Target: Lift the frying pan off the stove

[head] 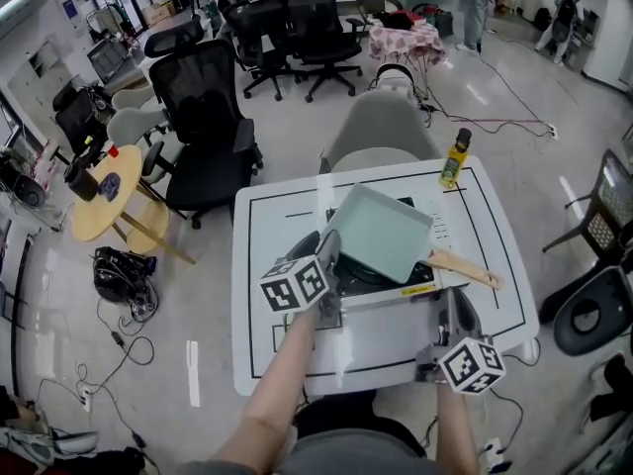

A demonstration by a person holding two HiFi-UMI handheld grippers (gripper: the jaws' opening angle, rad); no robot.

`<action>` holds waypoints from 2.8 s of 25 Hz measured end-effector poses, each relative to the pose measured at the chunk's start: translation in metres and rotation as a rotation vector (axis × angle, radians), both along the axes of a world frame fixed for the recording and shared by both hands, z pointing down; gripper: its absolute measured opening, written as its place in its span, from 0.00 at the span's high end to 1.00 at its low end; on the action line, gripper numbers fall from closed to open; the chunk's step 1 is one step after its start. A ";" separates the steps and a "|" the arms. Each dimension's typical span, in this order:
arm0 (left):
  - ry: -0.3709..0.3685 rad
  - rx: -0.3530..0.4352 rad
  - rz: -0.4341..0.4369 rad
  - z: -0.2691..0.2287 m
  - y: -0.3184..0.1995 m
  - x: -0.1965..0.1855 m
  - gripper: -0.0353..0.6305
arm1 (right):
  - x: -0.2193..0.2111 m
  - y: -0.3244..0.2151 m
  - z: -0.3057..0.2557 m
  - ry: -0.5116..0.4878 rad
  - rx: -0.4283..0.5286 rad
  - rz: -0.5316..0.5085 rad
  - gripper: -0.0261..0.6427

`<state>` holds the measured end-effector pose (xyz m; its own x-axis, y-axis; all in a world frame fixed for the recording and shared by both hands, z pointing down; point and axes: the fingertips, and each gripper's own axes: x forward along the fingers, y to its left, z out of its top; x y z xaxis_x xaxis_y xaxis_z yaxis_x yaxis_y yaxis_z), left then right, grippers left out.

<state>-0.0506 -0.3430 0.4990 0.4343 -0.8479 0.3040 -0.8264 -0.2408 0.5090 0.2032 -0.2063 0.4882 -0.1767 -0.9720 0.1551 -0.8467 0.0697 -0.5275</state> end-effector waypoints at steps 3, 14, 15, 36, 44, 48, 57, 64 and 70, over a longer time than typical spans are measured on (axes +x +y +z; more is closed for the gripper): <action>-0.013 -0.016 0.001 0.001 -0.004 0.002 0.70 | -0.001 0.000 -0.001 -0.002 -0.002 0.002 0.90; -0.067 -0.078 0.005 0.004 -0.018 0.009 0.77 | 0.000 -0.004 -0.005 -0.008 0.002 0.007 0.90; -0.068 -0.083 0.002 0.003 -0.020 0.009 0.78 | 0.001 -0.004 -0.005 -0.008 0.002 0.008 0.90; -0.049 -0.106 -0.035 0.005 -0.025 0.003 0.81 | -0.016 -0.031 -0.008 -0.208 -0.018 -0.031 0.60; -0.041 -0.108 -0.028 0.007 -0.026 0.003 0.82 | -0.015 -0.055 -0.002 -0.321 -0.025 0.009 0.54; -0.034 -0.113 -0.024 0.007 -0.027 0.004 0.82 | -0.014 -0.065 -0.001 -0.347 -0.032 0.019 0.54; -0.025 -0.112 -0.012 0.006 -0.022 0.005 0.82 | -0.020 -0.077 -0.002 -0.352 -0.036 0.016 0.56; -0.021 -0.115 -0.007 0.006 -0.023 0.005 0.82 | -0.019 -0.084 0.000 -0.341 -0.053 0.034 0.63; -0.024 -0.117 -0.007 0.004 -0.024 0.007 0.82 | -0.012 -0.083 0.003 -0.345 -0.080 0.043 0.74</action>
<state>-0.0436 -0.3666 0.5033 0.4199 -0.8092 0.4110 -0.8400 -0.1751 0.5135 0.1913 -0.2895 0.4908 -0.1912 -0.9668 0.1695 -0.6187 -0.0154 -0.7855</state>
